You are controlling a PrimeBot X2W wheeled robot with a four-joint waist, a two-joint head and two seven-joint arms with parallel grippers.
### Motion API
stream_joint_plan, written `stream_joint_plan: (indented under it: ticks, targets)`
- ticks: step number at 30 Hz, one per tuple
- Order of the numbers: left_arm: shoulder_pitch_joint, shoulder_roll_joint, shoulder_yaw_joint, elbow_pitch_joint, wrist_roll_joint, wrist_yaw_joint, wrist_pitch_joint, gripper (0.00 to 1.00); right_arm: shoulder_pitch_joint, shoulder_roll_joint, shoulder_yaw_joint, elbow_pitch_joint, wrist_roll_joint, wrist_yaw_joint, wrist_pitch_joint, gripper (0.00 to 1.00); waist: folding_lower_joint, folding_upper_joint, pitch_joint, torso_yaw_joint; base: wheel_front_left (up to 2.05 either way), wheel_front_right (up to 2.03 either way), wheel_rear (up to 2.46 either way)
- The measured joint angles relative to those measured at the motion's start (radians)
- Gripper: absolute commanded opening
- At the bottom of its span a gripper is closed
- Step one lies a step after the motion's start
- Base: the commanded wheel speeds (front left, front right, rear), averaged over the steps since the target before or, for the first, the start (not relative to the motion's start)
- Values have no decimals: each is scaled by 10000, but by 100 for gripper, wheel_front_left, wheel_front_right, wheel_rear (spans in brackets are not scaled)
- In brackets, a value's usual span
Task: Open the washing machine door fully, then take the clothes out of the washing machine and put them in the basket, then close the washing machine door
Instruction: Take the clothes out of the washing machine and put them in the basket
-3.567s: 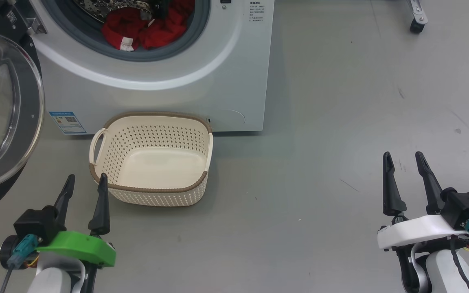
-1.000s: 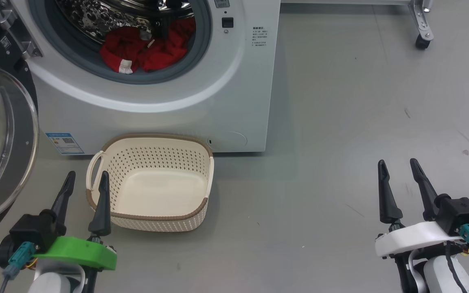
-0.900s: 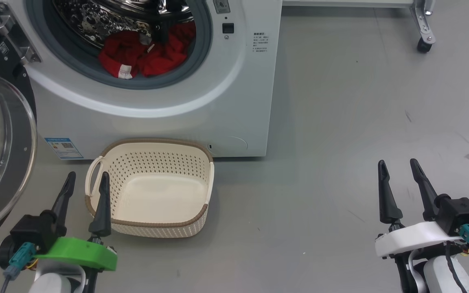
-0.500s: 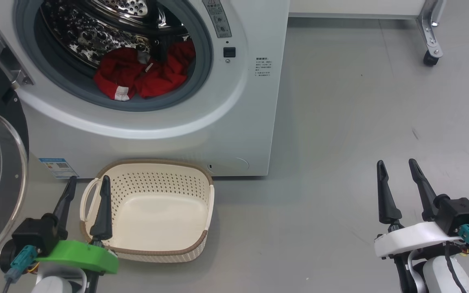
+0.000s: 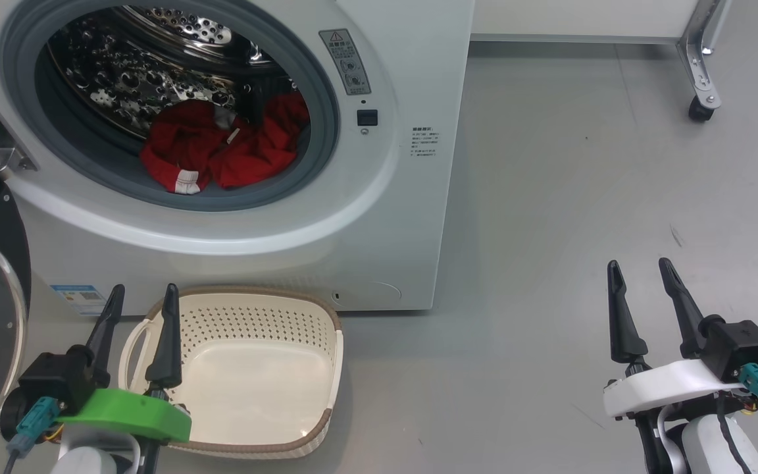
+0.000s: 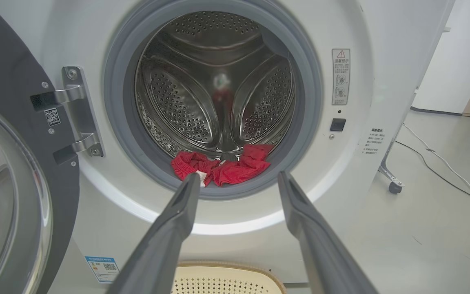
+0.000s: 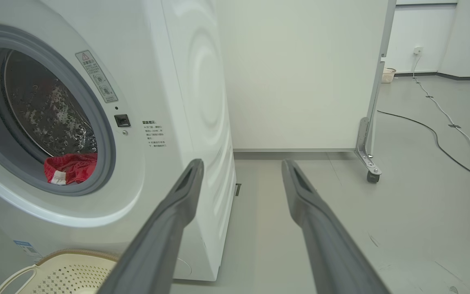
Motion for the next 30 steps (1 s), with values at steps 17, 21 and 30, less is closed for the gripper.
stream_joint_plan:
  ticks: [17, 21, 30]
  targets:
    - [2, 6, 12, 65, -19, 0, 0, 100, 0, 27, 0, 67, -46, 10, 0, 100, 0, 0, -37, -29, 23, -23, 0]
    - [14, 27, -13, 224, 17, 2, 0, 100, 1, 27, 2, 69, -56, 10, 0, 100, 0, 0, -8, -25, 0, 0, 0]
    - [13, 58, -36, 215, 140, 2, 0, 100, 0, 46, -15, 67, -58, 12, 0, 100, 0, 1, 133, -99, 0, 0, 0]
